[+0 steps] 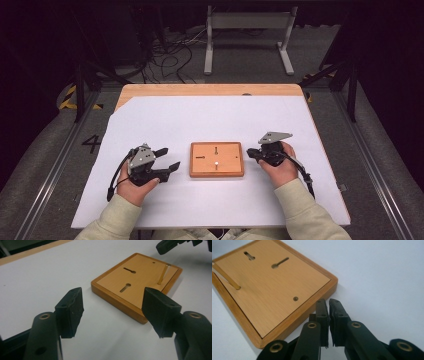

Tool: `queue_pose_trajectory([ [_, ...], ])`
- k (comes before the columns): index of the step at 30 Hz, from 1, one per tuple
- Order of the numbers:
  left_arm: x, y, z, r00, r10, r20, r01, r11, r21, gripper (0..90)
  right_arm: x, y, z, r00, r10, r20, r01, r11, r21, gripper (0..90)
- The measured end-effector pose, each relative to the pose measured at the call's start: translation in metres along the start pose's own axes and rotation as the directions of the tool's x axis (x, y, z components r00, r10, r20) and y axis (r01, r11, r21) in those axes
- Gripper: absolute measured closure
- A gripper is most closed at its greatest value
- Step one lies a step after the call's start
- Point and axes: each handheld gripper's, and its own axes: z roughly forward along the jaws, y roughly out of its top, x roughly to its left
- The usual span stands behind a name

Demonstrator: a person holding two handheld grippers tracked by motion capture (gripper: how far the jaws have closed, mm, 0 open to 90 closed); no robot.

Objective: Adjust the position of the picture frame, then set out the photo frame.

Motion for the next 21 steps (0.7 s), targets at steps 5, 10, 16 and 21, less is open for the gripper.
queue_pose_trajectory([
  [5,0.000,0.003,0.000,0.9995,0.007,0.032,-0.007,1.0000,0.005,39.1,-0.001,0.001,-0.013,0.9984,-0.034,-0.045,0.033,0.999,-0.031,81.8],
  [10,0.000,0.006,0.000,0.9990,0.000,0.045,-0.001,0.9995,0.031,38.9,0.003,0.002,-0.018,0.9935,-0.077,-0.084,0.073,0.996,-0.047,78.2],
  [16,0.000,0.006,0.000,0.9984,-0.016,0.055,0.013,0.9981,0.060,39.7,0.011,0.009,-0.024,0.9858,-0.104,-0.132,0.093,0.992,-0.085,75.3],
  [21,0.001,0.007,-0.002,0.9980,-0.018,0.061,0.014,0.9983,0.057,42.0,0.019,0.015,-0.023,0.9774,-0.126,-0.170,0.112,0.990,-0.090,74.2],
])
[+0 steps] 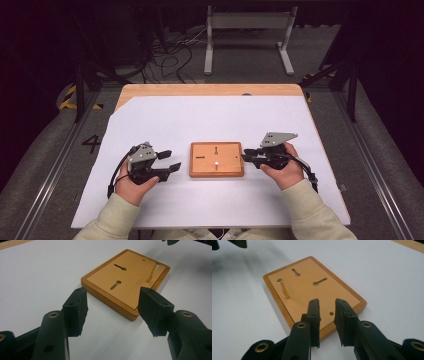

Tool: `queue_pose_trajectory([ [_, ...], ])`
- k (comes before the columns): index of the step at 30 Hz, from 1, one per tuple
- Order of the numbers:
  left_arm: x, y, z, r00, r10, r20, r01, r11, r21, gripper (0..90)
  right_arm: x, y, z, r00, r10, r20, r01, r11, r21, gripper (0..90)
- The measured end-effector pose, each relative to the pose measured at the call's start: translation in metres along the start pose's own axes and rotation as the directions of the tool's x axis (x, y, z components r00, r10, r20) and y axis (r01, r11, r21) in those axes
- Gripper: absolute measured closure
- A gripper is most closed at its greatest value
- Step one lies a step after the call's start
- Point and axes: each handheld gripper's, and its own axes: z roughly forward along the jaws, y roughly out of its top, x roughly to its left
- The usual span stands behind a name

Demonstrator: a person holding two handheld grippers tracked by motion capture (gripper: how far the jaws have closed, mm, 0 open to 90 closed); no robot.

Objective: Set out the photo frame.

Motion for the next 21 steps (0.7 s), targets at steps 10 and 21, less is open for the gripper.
queue_pose_trajectory([
  [10,-0.003,0.003,-0.005,0.9997,-0.002,0.026,0.002,1.0000,0.000,55.2,0.012,0.013,0.012,0.9950,-0.052,-0.085,0.055,0.998,0.026,75.7],
  [21,-0.007,0.003,-0.005,0.9992,-0.005,0.039,0.005,1.0000,0.007,58.1,0.028,0.023,0.030,0.9814,-0.119,-0.151,0.125,0.992,0.033,69.6],
])
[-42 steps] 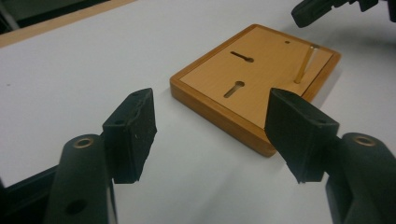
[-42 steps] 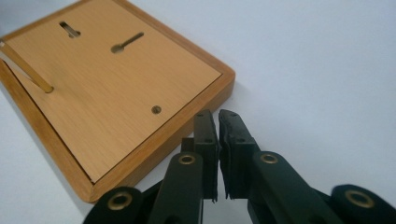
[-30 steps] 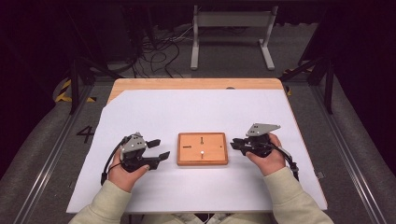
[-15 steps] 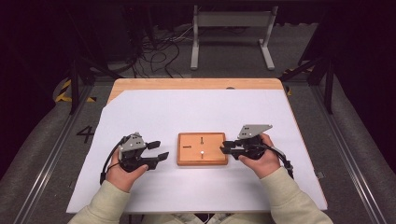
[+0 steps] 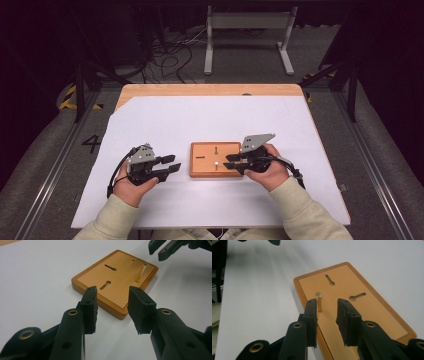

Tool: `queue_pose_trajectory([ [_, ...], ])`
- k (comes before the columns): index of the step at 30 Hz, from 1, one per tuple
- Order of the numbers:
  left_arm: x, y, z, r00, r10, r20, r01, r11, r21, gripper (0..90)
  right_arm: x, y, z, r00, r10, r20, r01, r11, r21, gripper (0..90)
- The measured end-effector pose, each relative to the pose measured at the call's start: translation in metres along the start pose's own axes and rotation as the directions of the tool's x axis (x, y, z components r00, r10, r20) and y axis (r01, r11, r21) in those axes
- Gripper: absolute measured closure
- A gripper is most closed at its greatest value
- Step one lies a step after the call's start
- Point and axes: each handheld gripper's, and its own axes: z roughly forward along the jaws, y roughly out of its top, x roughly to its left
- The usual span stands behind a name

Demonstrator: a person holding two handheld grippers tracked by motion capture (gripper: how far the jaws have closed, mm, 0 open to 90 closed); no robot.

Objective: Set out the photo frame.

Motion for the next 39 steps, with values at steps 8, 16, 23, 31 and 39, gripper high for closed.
queue_pose_trajectory([
  [8,0.000,0.000,0.003,1.0000,0.009,-0.002,-0.009,0.9999,0.007,53.3,0.005,0.002,0.019,0.9992,-0.026,-0.031,0.027,0.999,0.023,65.6],
  [16,0.002,-0.001,0.004,0.9999,0.007,0.012,-0.007,1.0000,0.007,50.4,0.003,0.000,0.036,0.9985,-0.043,-0.034,0.044,0.998,0.040,68.2],
  [23,0.009,0.002,0.004,0.9991,-0.019,0.039,0.018,0.9996,0.021,52.0,0.001,-0.002,0.047,0.9977,-0.063,-0.026,0.064,0.997,0.045,72.2],
  [31,0.013,0.003,0.009,0.9983,-0.042,0.041,0.041,0.9985,0.037,48.1,0.001,-0.001,0.052,0.9949,-0.099,-0.014,0.100,0.994,0.039,77.4],
  [39,0.015,0.005,0.010,0.9989,-0.034,0.034,0.032,0.9988,0.037,49.9,0.002,-0.001,0.055,0.9905,-0.135,-0.026,0.136,0.989,0.051,84.2],
])
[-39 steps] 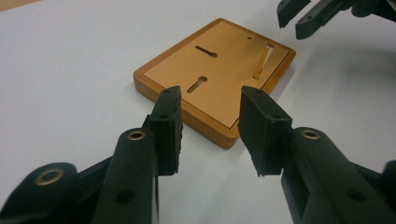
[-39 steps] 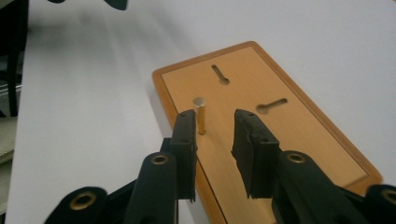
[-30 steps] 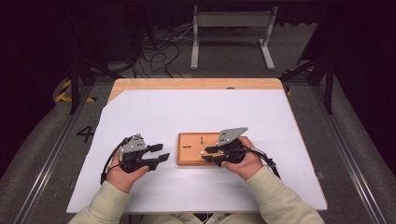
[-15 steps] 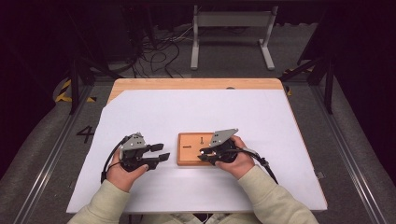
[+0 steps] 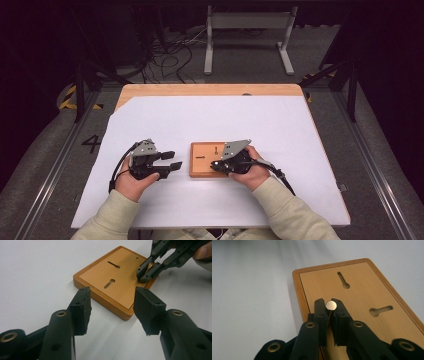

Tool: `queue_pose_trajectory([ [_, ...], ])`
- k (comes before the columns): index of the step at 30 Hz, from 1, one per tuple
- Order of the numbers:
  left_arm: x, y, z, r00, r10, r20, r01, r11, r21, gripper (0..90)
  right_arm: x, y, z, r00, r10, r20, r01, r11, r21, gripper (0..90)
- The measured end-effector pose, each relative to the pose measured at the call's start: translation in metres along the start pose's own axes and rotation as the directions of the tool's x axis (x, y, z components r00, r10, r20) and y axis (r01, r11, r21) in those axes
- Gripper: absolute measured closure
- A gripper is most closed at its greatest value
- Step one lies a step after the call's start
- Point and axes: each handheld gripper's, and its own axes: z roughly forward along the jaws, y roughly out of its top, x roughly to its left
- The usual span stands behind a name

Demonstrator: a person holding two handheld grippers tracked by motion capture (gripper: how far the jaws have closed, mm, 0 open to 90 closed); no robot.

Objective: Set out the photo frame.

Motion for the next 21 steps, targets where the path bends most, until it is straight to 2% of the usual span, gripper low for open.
queue_pose_trajectory([
  [5,0.0013,0.0026,0.0019,1.0000,0.008,-0.003,-0.008,0.9999,0.007,52.2,-0.0007,-0.0003,0.0001,0.9999,-0.003,-0.011,0.003,1.000,0.000,84.3],
  [8,0.0046,0.0032,0.0023,0.9996,-0.004,-0.029,0.004,1.0000,-0.007,51.2,-0.0015,-0.0010,0.0004,0.9998,-0.008,-0.019,0.008,1.000,-0.007,84.3],
  [10,0.0061,0.0035,0.0022,0.9995,-0.019,-0.025,0.018,0.9998,-0.011,51.1,-0.0026,-0.0015,0.0007,0.9997,-0.002,-0.025,0.002,1.000,-0.013,84.3],
  [15,0.0053,0.0058,0.0023,0.9996,-0.003,-0.028,0.003,0.9999,-0.015,51.1,-0.0049,-0.0029,0.0009,0.9991,0.015,-0.041,-0.016,1.000,-0.020,84.5],
  [16,0.0050,0.0066,0.0031,0.9995,0.009,-0.030,-0.009,0.9999,-0.012,51.1,-0.0044,-0.0027,0.0008,0.9992,0.006,-0.039,-0.007,1.000,-0.017,84.5],
  [19,0.0038,0.0075,0.0059,0.9997,0.012,-0.023,-0.012,0.9999,-0.003,51.1,-0.0018,-0.0017,0.0006,0.9989,-0.041,-0.023,0.041,0.999,-0.009,84.5],
  [21,0.0047,0.0083,0.0072,0.9991,0.013,-0.040,-0.013,0.9999,0.006,50.2,-0.0003,-0.0015,0.0003,0.9976,-0.068,-0.011,0.068,0.998,-0.007,84.5],
])
